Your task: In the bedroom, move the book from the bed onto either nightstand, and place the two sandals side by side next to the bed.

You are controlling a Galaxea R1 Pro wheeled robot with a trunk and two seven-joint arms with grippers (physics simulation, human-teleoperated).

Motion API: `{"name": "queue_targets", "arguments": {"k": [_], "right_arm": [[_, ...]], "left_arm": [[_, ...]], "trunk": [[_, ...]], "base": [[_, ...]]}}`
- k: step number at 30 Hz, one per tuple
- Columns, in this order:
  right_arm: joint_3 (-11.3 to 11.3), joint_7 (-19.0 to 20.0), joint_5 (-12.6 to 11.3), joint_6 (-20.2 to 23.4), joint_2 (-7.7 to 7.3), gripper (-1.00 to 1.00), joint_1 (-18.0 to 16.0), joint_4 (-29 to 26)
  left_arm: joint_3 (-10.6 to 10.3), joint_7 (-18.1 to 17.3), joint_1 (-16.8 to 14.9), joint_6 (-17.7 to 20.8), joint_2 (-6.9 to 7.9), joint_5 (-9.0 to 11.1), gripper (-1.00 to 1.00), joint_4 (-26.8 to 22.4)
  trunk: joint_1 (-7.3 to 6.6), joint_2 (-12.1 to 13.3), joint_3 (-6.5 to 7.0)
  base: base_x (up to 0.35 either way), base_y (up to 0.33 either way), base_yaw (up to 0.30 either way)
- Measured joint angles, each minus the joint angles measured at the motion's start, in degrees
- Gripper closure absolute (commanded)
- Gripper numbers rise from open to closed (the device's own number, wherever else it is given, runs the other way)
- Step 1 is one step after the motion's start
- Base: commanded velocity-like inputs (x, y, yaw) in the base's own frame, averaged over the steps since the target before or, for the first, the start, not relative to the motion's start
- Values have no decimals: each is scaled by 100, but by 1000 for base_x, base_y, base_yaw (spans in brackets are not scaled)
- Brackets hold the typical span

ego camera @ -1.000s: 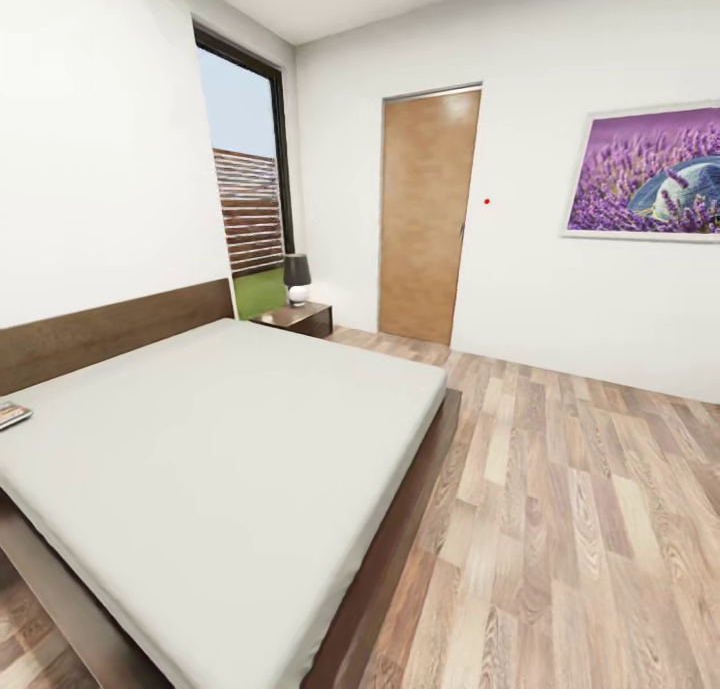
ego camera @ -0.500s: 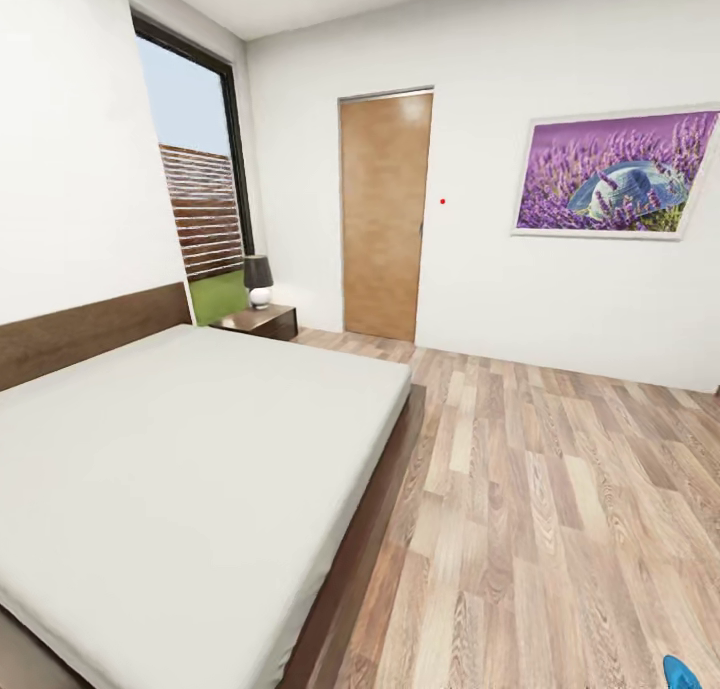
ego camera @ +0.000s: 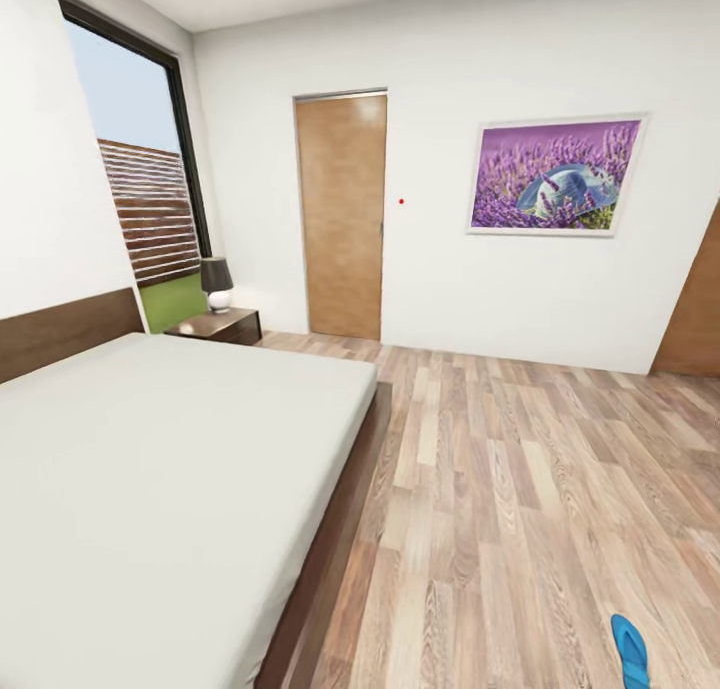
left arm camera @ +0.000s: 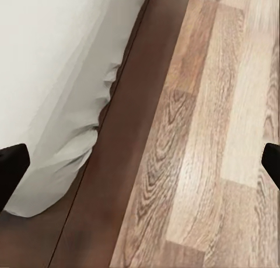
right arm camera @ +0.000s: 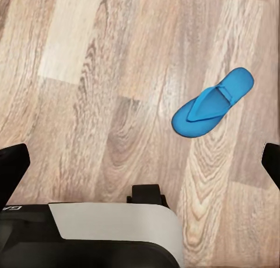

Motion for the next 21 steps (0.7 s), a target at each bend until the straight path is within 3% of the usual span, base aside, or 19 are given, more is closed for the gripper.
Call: {"name": "queue_targets", "arguments": {"k": [21], "right_arm": [[0,-1,4,0,0,-100,0,0]], "left_arm": [[-1,0,0,0,0,-2,-100,0]], "trunk": [[0,0,0]], "base": [[0,0,-250]]}}
